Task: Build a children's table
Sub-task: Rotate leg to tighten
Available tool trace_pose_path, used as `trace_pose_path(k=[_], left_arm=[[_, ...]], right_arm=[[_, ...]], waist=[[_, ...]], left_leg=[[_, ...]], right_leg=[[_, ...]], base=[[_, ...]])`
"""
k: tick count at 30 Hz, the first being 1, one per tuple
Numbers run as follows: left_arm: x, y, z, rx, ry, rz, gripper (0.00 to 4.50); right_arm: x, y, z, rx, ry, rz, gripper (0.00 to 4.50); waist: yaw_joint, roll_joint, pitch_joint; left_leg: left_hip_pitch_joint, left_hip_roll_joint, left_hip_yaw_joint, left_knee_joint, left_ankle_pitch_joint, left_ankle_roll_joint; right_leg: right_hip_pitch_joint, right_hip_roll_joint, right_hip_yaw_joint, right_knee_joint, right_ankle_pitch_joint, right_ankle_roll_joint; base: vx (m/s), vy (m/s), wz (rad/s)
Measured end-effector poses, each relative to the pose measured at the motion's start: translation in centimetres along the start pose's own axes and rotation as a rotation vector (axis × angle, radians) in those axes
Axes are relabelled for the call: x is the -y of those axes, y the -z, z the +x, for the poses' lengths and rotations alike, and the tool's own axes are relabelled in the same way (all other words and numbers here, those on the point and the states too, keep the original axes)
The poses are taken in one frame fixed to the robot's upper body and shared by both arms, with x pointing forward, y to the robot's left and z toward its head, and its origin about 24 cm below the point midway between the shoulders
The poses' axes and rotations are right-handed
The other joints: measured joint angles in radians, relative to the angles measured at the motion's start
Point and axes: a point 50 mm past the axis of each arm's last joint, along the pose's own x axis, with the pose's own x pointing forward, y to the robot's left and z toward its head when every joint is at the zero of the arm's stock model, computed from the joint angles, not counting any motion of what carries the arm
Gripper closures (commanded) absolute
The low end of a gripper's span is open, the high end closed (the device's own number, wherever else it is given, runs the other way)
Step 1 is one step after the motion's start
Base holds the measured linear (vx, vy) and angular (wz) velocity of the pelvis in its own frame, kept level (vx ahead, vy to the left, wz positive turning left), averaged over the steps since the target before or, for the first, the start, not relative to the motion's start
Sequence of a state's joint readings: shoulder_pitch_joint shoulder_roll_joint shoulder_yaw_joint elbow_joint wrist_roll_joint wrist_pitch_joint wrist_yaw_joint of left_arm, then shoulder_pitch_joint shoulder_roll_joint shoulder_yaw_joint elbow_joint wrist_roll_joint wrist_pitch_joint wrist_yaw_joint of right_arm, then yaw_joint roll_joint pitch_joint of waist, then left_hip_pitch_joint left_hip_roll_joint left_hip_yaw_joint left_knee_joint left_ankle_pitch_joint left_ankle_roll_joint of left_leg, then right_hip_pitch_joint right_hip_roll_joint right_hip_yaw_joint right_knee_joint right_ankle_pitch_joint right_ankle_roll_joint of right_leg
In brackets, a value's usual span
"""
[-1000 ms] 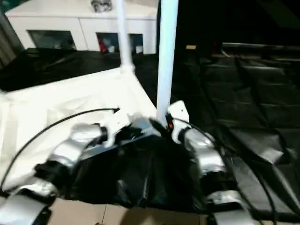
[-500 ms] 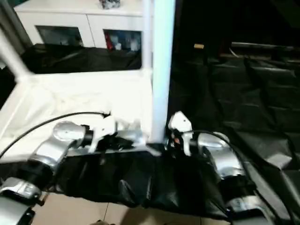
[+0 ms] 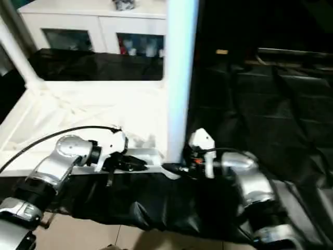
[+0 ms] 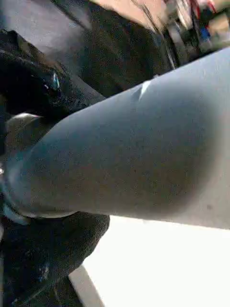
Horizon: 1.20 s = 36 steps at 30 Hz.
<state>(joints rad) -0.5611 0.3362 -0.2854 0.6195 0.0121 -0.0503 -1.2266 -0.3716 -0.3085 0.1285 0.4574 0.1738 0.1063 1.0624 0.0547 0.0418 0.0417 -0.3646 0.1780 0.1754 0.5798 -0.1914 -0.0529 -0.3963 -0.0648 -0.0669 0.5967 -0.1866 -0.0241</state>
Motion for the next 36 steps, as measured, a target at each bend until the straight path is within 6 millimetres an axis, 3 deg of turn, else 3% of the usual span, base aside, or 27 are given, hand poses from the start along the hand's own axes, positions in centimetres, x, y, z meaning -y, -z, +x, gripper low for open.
trace_pose_path(k=[4, 7, 15, 18, 20, 22, 32, 36], left_arm=[[-0.7, -0.1, 1.3, -0.003, -0.146, -0.029, 4.5], [-0.9, -0.7, 2.8, 0.003, -0.226, -0.049, 4.5], [-1.2, -2.0, 5.5, 0.03, -0.379, -0.101, 4.5], [-1.2, -2.2, 5.6, 0.034, -0.376, -0.096, 4.5], [-1.2, -2.2, 5.6, 0.035, -0.37, -0.093, 4.5], [-1.2, -2.2, 5.5, 0.034, -0.366, -0.088, 4.5], [-0.9, -1.6, 3.5, 0.032, -0.236, -0.012, 4.5], [-0.8, -1.2, 2.5, 0.028, -0.166, 0.0, 4.5]], right_arm=[[1.0, 0.1, 1.6, 0.031, 0.242, 0.043, 2.0], [1.7, 0.0, 2.3, 0.061, 0.413, 0.087, 2.0], [3.0, -1.1, 4.2, 0.085, 0.739, 0.142, 2.0], [3.0, -1.1, 4.1, 0.093, 0.738, 0.135, 1.28], [3.0, -1.2, 4.2, 0.093, 0.723, 0.13, 1.21], [3.0, -1.2, 4.0, 0.09, 0.704, 0.12, 0.86], [3.0, -0.8, 2.5, 0.023, 0.446, -0.026, 0.86], [2.6, -0.8, 1.5, 0.003, 0.264, -0.052, 0.86]], waist=[[-0.011, 0.0, 0.0], [-0.023, 0.0, 0.0], [-0.024, 0.002, 0.0], [-0.022, 0.004, -0.001], [-0.021, 0.004, -0.001], [-0.021, 0.005, 0.0], [-0.02, 0.005, 0.002], [-0.014, 0.005, 0.003]], left_leg=[[0.016, 0.0, 0.0, 0.001, 0.001, -0.002], [0.016, -0.001, 0.0, 0.003, 0.001, -0.001], [0.014, -0.002, 0.0, -0.001, 0.0, -0.002], [0.012, -0.002, 0.0, -0.006, 0.0, -0.002], [0.011, -0.002, -0.001, -0.007, 0.0, -0.002], [0.011, -0.002, -0.001, -0.007, 0.0, -0.002], [0.008, -0.002, -0.001, -0.006, 0.0, -0.002], [0.008, -0.001, -0.002, -0.004, 0.001, 0.001]], right_leg=[[0.01, 0.0, 0.0, -0.002, -0.003, 0.006], [0.011, -0.001, 0.001, -0.004, -0.004, 0.007], [0.01, -0.001, 0.002, -0.004, 0.0, 0.001], [0.01, -0.001, 0.002, -0.004, -0.002, 0.003], [0.01, 0.0, 0.001, -0.004, -0.003, 0.003], [0.01, 0.0, 0.001, -0.004, -0.003, 0.003], [0.006, 0.0, 0.0, -0.003, -0.003, 0.003], [0.005, 0.0, 0.0, -0.003, -0.003, 0.003]], base=[[0.0, 0.0, 0.0], [0.0, 0.0, 0.0], [0.0, 0.0, 0.0], [0.0, 0.0, 0.0], [0.0, 0.0, 0.0], [0.0, 0.0, 0.0], [0.0, 0.0, 0.0], [0.0, 0.0, 0.0]])
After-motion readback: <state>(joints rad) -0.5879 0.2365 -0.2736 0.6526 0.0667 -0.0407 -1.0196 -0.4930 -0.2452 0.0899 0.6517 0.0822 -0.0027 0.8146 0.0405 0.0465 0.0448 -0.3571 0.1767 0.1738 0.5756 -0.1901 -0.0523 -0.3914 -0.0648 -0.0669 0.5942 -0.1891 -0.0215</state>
